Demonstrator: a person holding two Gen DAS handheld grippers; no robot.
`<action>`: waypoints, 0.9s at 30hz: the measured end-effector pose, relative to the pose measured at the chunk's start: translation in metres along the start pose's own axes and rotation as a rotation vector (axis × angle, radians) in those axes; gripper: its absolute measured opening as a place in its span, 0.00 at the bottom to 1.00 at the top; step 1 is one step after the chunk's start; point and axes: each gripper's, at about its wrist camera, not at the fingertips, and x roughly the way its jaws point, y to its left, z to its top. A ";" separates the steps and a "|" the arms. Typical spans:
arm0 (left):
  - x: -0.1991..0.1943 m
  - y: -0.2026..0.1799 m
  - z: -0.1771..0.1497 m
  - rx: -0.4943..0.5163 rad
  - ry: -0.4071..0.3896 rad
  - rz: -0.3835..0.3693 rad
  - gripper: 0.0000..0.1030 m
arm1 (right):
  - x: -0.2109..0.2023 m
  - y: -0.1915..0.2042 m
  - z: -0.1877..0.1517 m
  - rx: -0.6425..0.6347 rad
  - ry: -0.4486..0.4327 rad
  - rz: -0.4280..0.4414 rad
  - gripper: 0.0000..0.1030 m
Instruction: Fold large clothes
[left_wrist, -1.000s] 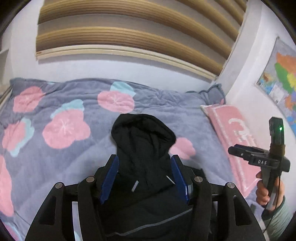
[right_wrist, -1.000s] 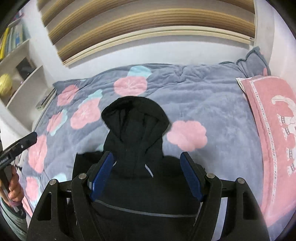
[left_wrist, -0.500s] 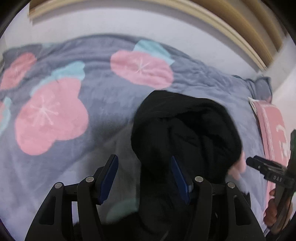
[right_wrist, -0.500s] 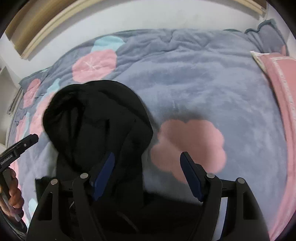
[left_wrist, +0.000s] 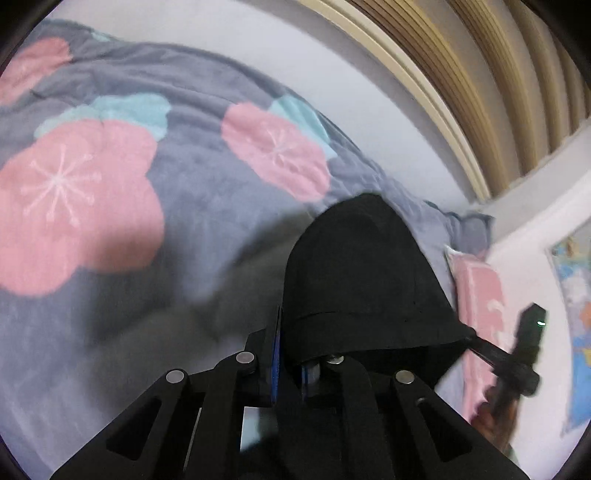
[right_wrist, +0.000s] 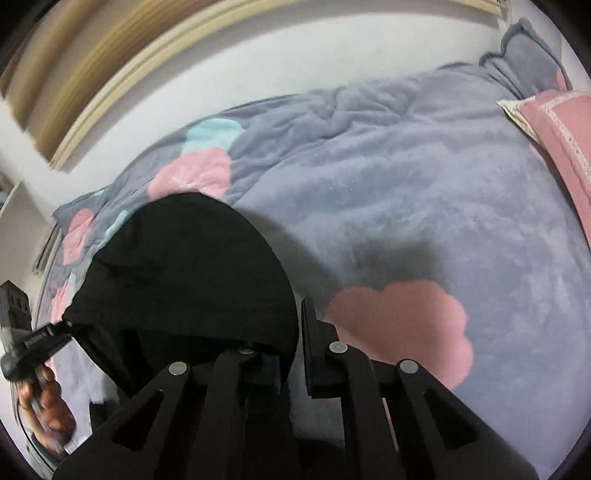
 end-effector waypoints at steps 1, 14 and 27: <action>0.009 0.005 -0.004 0.004 0.043 0.015 0.10 | 0.012 -0.003 -0.006 -0.009 0.028 -0.023 0.09; 0.049 0.016 -0.025 0.099 0.165 0.210 0.43 | 0.054 -0.025 -0.028 -0.086 0.240 -0.070 0.51; -0.012 -0.070 0.004 0.276 -0.028 0.058 0.49 | -0.012 0.033 0.009 -0.164 0.100 0.073 0.51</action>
